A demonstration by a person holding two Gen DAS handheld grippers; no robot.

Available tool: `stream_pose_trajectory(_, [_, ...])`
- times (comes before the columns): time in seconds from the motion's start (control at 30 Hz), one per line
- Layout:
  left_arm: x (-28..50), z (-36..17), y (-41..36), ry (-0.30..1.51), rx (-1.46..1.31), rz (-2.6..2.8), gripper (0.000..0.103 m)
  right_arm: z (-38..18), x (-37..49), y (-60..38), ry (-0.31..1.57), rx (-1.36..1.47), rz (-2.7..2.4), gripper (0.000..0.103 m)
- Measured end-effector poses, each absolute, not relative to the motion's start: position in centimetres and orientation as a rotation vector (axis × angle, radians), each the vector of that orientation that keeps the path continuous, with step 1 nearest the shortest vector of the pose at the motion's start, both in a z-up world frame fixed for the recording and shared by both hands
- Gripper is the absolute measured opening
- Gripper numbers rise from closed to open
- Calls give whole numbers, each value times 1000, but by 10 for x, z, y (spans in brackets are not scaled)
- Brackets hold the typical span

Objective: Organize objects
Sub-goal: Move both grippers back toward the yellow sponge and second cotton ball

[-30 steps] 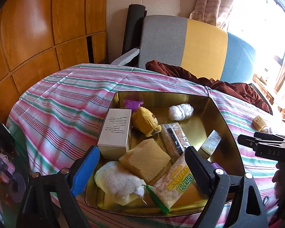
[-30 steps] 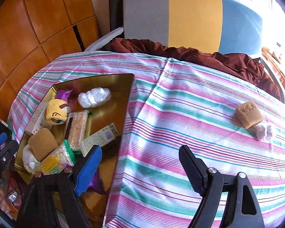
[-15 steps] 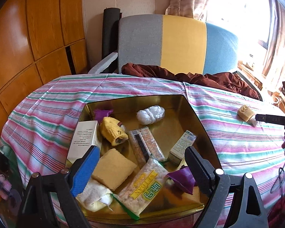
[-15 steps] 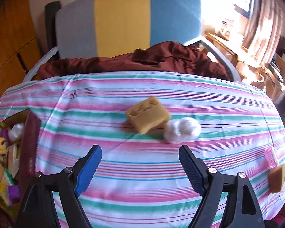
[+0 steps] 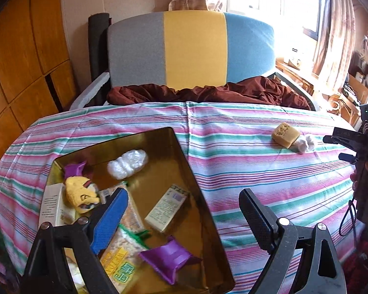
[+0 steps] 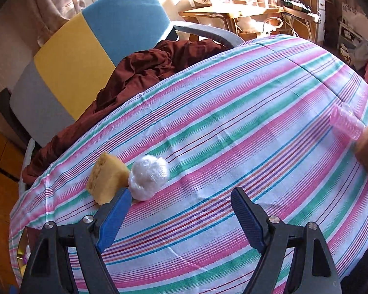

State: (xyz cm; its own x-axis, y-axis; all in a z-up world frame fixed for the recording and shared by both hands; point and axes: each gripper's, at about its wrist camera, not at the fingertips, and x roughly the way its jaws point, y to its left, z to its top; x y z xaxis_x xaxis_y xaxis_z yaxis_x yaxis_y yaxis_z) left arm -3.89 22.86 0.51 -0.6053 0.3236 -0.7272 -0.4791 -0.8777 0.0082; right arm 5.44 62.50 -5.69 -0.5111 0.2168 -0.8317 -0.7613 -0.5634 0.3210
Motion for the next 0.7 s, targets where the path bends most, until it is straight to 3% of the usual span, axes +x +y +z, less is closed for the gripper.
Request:
stream_pose_trajectory(0.37, [-61,-14,328,332,-1071,2282,92,-65,80,652,1194,-922,2000,85])
stream_pose_trajectory(0.7, [-90,-48,429,505,-981,2098,80,-70,71,645,1204,-963,2047,85])
